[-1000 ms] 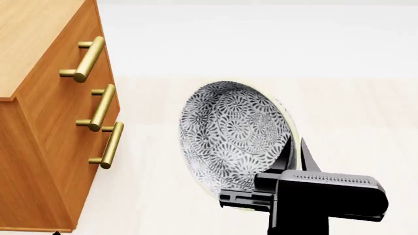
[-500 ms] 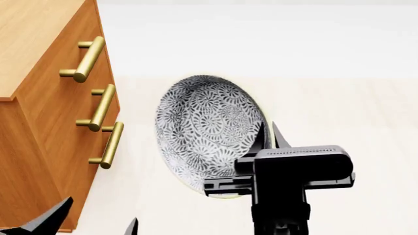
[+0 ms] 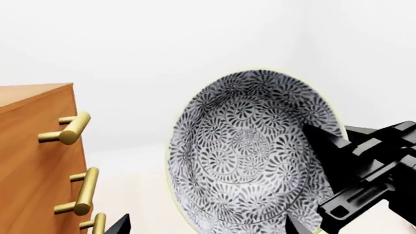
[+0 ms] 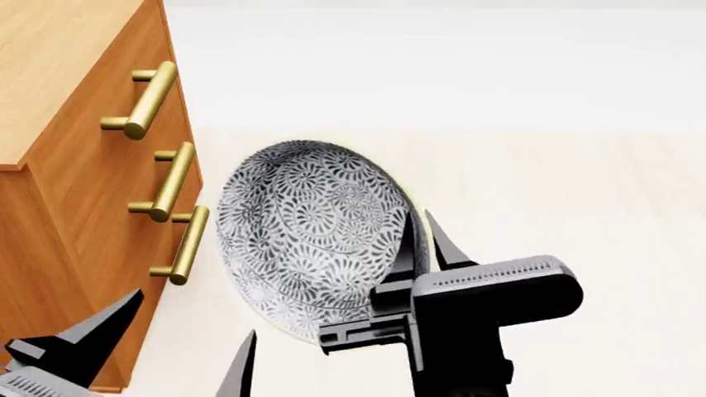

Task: Put the bowl on top of the cabinet.

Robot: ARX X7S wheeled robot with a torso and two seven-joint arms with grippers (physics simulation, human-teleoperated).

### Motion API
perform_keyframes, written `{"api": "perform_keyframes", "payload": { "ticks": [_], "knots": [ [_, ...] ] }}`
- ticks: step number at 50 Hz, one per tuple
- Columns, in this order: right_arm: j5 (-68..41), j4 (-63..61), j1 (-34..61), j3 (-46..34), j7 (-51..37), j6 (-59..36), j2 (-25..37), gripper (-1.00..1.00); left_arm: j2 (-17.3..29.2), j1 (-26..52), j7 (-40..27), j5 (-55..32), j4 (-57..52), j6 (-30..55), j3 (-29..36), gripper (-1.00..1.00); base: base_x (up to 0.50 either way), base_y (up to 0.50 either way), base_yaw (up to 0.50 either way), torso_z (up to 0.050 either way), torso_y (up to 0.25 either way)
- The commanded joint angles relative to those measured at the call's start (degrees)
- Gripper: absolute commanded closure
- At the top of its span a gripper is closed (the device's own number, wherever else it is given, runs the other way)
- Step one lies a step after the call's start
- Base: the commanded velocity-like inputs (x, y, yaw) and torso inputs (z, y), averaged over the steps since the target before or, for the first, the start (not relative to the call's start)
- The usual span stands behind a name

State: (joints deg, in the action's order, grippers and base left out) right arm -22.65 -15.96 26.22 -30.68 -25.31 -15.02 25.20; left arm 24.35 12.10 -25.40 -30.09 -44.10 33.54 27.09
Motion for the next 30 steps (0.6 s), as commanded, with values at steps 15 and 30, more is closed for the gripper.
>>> {"api": "perform_keyframes", "payload": {
  "ticks": [15, 30],
  "knots": [
    [1.3, -1.7, -2.3, -0.6, 3.4, 5.5, 2.1, 1.00, -1.5, 5.8, -0.5, -2.2, 3.5, 3.1, -1.1, -1.00, 0.00, 0.00, 0.00, 0.000, 0.000],
    [1.3, -1.1, -3.1, -0.7, 4.1, 7.3, 2.4, 1.00, -2.4, 8.0, 0.0, -2.5, 6.8, 2.9, -1.5, -1.00, 0.00, 0.00, 0.00, 0.000, 0.001]
  ]
}}
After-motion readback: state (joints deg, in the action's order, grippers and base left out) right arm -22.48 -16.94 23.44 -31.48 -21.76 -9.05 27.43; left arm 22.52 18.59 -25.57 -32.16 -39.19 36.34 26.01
